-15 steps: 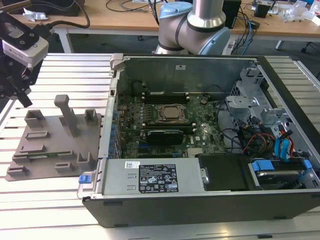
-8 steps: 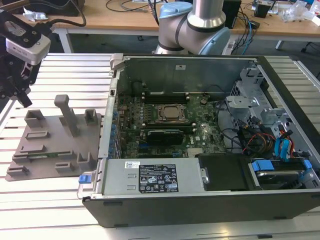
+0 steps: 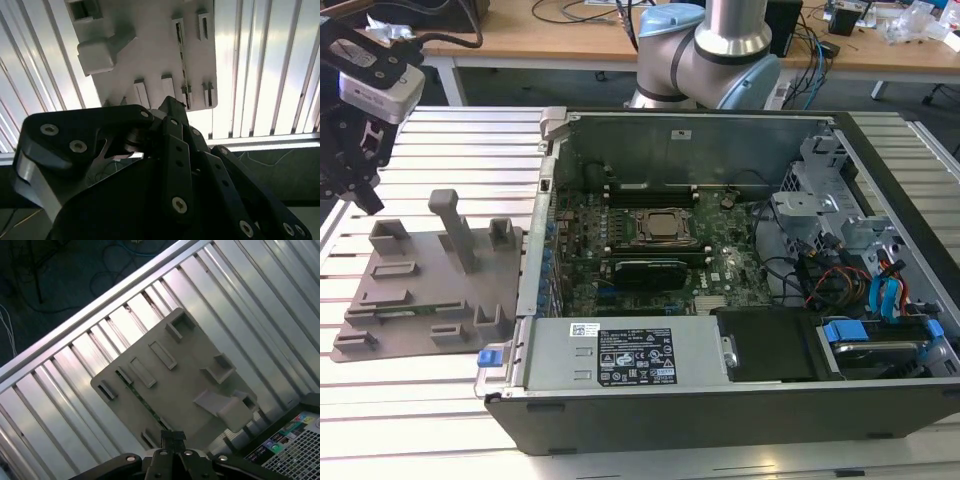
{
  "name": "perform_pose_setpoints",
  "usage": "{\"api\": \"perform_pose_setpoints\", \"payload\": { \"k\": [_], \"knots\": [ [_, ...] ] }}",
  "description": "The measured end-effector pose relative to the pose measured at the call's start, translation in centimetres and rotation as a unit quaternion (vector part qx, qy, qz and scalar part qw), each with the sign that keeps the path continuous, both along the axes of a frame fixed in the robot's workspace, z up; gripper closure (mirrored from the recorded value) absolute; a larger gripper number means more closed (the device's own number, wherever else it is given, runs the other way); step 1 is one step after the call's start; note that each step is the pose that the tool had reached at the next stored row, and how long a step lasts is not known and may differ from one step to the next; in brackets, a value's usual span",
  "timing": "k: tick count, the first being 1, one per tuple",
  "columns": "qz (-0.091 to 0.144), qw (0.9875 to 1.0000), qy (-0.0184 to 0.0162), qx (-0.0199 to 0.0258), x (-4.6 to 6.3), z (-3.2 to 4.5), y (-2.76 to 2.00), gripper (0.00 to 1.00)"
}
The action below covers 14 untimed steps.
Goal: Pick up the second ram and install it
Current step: 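Pick up the second ram and move it above second insertion slot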
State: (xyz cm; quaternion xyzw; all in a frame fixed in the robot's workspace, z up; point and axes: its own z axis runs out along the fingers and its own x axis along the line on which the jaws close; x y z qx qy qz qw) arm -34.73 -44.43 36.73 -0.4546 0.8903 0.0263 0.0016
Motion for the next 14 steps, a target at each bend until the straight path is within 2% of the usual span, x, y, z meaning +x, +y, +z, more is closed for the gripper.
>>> {"api": "perform_pose_setpoints", "payload": {
  "k": [9, 12, 14],
  "knots": [
    [0.049, 0.9988, 0.0, 0.0, 0.0, 0.0, 0.0, 0.9],
    [0.071, 0.9975, 0.0, 0.0, 0.0, 0.0, 0.0, 0.9],
    [0.077, 0.997, 0.0, 0.0, 0.0, 0.0, 0.0, 0.9]
  ]
}}
